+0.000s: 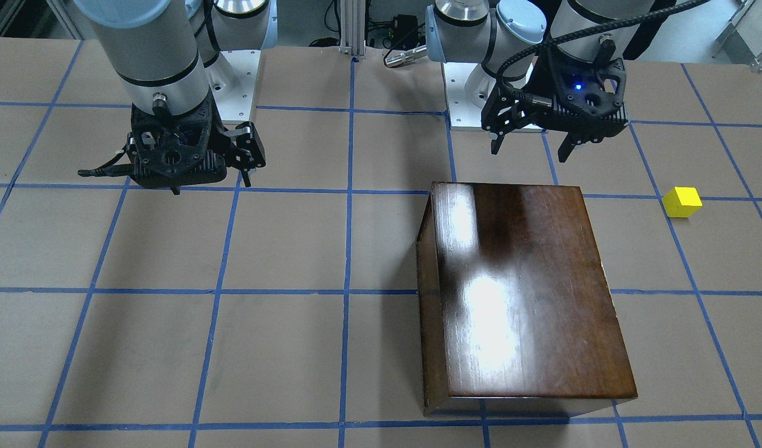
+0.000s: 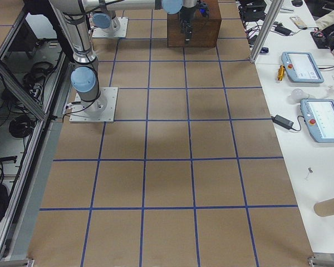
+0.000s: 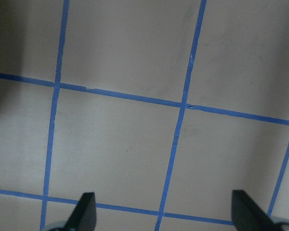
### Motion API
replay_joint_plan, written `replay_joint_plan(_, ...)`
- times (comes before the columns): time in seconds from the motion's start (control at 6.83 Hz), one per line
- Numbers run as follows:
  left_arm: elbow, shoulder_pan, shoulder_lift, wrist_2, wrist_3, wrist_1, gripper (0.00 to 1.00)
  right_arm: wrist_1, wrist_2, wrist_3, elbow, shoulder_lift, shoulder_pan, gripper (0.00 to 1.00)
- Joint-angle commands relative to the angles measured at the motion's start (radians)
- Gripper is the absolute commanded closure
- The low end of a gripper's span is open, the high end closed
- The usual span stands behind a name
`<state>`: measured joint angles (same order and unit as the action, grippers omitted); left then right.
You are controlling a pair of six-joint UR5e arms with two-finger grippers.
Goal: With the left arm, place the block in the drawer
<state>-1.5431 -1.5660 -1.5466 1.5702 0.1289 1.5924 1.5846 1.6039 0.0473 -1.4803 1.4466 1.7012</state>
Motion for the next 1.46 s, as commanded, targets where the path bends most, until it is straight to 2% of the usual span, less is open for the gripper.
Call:
replay_joint_plan(0.0, 0.0, 0.001, 0.0, 0.001, 0.0, 0.0, 0.0, 0.0, 0.001, -0.001, 0.0, 0.0, 0.0, 0.0)
replay_joint_plan(1.03, 0.0, 0.006, 0.003, 0.01, 0.009, 0.006, 0.0, 0.0, 0.001, 0.0, 0.0, 0.0, 0.0, 0.0)
replay_joint_plan(1.17, 0.012, 0.036, -0.006, 0.004, 0.023, 0.003, 0.0, 0.0, 0.001, 0.0, 0.0, 0.0, 0.0, 0.0)
replay_joint_plan(1.32, 0.014, 0.129, -0.024, -0.015, 0.096, 0.003, 0.0, 0.0, 0.001, 0.0, 0.0, 0.0, 0.0, 0.0)
